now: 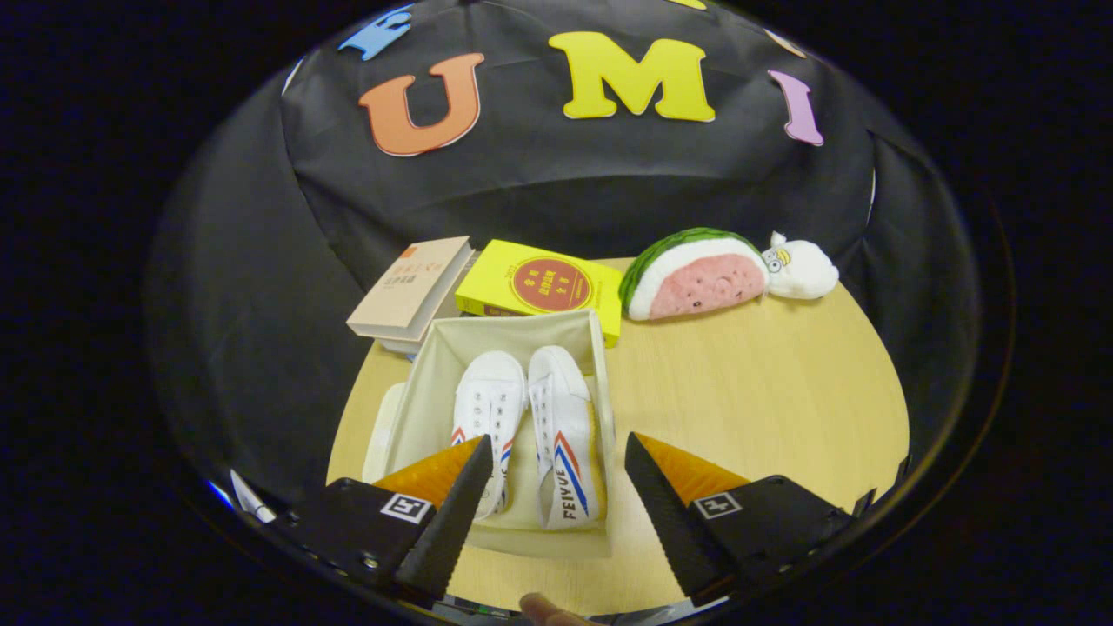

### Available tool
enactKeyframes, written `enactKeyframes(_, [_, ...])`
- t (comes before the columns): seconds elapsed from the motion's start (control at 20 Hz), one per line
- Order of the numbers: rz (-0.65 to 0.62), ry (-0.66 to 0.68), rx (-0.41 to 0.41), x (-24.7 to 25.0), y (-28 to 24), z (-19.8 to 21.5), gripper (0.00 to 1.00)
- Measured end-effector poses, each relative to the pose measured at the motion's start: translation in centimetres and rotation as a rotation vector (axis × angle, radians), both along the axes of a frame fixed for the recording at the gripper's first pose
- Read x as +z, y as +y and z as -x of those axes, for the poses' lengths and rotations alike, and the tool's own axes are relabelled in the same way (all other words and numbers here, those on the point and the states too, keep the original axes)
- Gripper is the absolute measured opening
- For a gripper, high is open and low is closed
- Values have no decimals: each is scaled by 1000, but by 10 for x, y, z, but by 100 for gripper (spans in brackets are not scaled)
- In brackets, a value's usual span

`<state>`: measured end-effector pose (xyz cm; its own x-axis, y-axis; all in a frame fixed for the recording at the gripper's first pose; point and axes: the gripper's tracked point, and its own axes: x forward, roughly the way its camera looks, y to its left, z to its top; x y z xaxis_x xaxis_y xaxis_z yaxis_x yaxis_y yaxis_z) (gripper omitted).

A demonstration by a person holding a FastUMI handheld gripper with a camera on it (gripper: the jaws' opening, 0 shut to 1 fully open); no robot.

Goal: Open the storage box then place both shoes into the box .Put the left shoe in first, then the right shoe, with the right side of both shoes facing outward in a uniform manner.

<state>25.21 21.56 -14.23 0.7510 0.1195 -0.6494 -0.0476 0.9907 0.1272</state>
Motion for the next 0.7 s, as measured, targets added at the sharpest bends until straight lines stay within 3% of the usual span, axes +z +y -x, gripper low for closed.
enactKeyframes(0.1, [1, -33, -11, 13, -13, 8, 96])
enactKeyframes(0.7, [30, -235, -64, 117, -120, 66, 97])
